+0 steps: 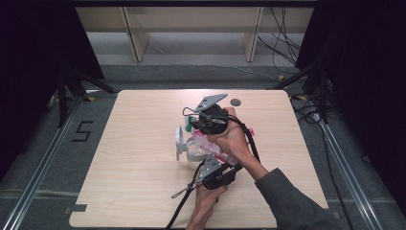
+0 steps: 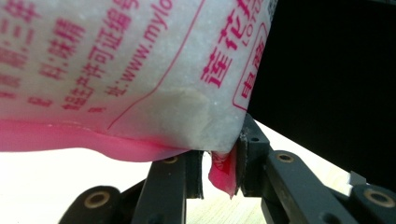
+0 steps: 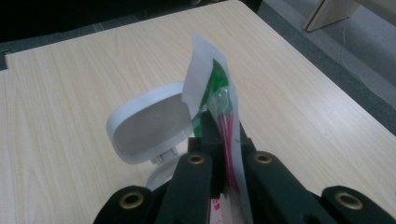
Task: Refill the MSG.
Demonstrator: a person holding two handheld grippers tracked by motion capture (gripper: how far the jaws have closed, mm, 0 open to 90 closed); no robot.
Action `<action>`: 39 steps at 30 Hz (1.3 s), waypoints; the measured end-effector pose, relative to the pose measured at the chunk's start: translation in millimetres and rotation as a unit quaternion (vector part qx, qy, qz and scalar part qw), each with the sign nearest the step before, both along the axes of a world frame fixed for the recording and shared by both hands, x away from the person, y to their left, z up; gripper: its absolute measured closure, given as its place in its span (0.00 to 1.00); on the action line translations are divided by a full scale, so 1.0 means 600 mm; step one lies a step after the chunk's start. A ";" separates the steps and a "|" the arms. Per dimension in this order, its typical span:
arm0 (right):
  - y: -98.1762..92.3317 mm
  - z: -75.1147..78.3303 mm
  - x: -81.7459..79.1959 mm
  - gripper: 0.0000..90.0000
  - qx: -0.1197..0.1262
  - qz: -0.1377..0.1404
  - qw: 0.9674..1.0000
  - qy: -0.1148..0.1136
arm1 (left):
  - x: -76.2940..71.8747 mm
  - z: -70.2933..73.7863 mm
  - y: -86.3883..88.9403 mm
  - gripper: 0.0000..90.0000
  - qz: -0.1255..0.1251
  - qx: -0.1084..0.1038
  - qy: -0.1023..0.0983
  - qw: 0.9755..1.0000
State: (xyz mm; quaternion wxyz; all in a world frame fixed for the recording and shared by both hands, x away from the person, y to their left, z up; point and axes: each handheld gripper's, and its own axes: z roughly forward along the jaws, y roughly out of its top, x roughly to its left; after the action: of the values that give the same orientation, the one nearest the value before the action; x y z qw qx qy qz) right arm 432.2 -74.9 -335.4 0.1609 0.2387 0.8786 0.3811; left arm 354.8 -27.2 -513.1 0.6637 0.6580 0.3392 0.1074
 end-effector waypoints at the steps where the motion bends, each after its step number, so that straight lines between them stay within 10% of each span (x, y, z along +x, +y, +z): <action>1: 0.000 0.000 0.000 1.00 0.000 0.000 1.000 0.000 | 0.000 0.000 0.000 0.83 0.000 0.000 0.000 1.000; 39: 0.007 -0.011 0.002 1.00 -0.009 -0.004 1.000 0.001 | -0.006 0.003 -0.001 0.83 0.005 0.011 0.010 1.000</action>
State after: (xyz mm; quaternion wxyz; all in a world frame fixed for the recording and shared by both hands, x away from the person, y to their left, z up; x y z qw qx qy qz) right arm 433.5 -70.5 -342.0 0.1638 0.2409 0.8813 0.3722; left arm 351.5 -27.6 -511.3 0.6523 0.6648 0.3477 0.1080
